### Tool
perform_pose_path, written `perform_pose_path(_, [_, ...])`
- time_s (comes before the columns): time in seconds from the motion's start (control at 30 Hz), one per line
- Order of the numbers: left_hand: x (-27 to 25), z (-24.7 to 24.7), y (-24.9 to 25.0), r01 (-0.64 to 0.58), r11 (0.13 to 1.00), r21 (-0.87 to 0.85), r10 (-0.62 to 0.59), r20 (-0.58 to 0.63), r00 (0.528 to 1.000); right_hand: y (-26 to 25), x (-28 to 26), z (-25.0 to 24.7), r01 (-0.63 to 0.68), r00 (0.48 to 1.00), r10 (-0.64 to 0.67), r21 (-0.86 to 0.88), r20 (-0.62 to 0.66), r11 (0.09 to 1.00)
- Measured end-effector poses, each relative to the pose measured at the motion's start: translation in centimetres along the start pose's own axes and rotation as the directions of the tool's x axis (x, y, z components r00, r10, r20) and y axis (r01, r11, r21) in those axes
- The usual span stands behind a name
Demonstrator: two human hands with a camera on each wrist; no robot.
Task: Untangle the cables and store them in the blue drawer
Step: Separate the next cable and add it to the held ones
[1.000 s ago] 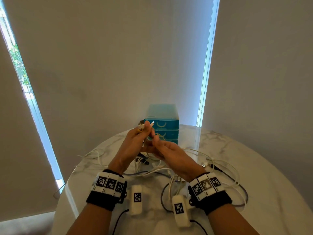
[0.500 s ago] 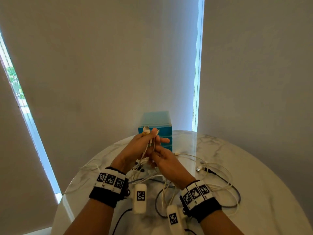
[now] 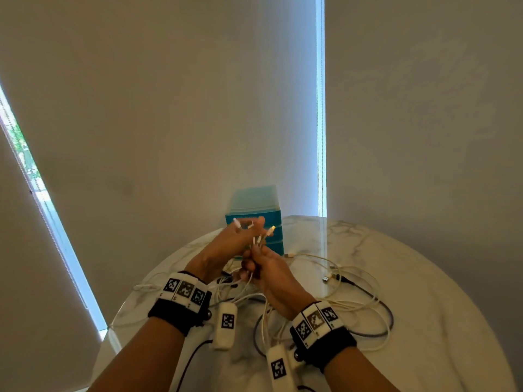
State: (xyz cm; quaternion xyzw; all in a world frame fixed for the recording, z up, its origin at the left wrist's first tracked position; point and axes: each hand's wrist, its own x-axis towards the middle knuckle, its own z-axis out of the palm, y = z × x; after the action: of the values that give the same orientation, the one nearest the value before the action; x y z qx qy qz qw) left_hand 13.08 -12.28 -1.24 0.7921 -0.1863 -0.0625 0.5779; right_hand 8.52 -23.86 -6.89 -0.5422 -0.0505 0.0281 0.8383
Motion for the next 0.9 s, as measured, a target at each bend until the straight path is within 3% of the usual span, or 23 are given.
perform_pose_path(0.07, [0.6, -0.4, 0.7, -0.099, 0.992, -0.082, 0.09, -0.104, 0.991, 0.3, -0.1, -0.2, -0.012, 1.0, 0.012, 0.01, -0.005, 1.0])
perform_pose_path(0.13, [0.8, -0.8, 1.7, -0.143, 0.989, -0.022, 0.14, -0.106, 0.985, 0.4, -0.1, -0.2, -0.014, 1.0, 0.014, 0.009, 0.011, 1.0])
perform_pose_path(0.33, [1.2, -0.5, 1.0, -0.181, 0.969, 0.167, 0.17, 0.081, 0.982, -0.1, 0.3, -0.3, -0.019, 1.0, 0.021, 0.077, -0.021, 0.997])
perform_pose_path(0.57, [1.6, -0.5, 0.8, -0.278, 0.927, 0.25, 0.236, 0.187, 0.954, 0.0, 0.1, -0.1, -0.02, 0.999, 0.023, 0.127, -0.024, 0.992])
perform_pose_path(0.67, [1.7, -0.5, 1.4, -0.215, 0.958, 0.188, 0.165, 0.25, 0.954, 0.1, 0.2, -0.3, -0.036, 0.999, 0.037, 0.154, -0.005, 0.987])
perform_pose_path(0.77, [1.5, -0.7, 1.9, -0.236, 0.97, 0.059, 0.195, 0.388, 0.901, 0.1, 0.2, -0.7, -0.047, 0.999, 0.048, 0.037, -0.007, 0.998])
perform_pose_path(0.83, [1.2, -0.9, 2.3, -0.235, 0.972, -0.012, 0.223, 0.363, 0.905, 0.1, 0.5, -1.1, -0.014, 0.999, 0.015, 0.034, -0.031, 0.999])
perform_pose_path(0.9, [0.8, -0.8, 2.2, -0.182, 0.983, -0.028, 0.183, 0.286, 0.941, -0.5, 0.5, -1.4, 0.063, 0.997, -0.054, 0.162, -0.059, 0.985])
